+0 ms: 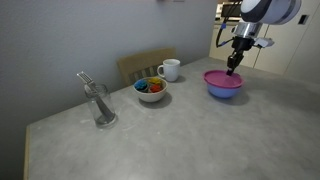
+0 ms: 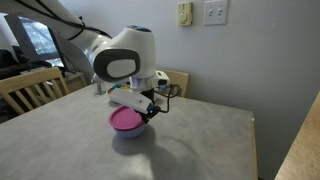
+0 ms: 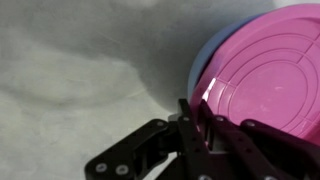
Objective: Take the lid from the bowl and put it on the table
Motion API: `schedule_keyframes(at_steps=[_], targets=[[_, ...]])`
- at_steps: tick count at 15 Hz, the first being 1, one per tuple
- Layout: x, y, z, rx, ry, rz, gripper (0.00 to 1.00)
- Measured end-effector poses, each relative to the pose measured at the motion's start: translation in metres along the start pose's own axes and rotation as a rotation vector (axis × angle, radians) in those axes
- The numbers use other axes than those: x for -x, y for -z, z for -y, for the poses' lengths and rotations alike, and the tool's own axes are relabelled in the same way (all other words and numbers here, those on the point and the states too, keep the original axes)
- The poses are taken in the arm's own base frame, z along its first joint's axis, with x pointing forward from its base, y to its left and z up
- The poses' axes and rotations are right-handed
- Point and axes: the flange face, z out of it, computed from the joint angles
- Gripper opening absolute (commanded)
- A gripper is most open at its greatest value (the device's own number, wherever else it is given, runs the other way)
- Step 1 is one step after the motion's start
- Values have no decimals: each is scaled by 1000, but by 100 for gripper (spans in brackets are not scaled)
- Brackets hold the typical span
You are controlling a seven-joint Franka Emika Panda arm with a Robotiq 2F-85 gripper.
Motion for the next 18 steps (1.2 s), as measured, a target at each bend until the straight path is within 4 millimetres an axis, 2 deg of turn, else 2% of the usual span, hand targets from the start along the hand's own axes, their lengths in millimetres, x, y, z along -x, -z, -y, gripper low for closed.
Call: schedule_keyframes(at_steps=[5,10,14,18], targets=[[-2,11,2,1,29,-5,3],[-2,51,11,-12,102,2,3],[-1,79,28,-77,234,12,3],[-4,93,47,-185,360,14,3]])
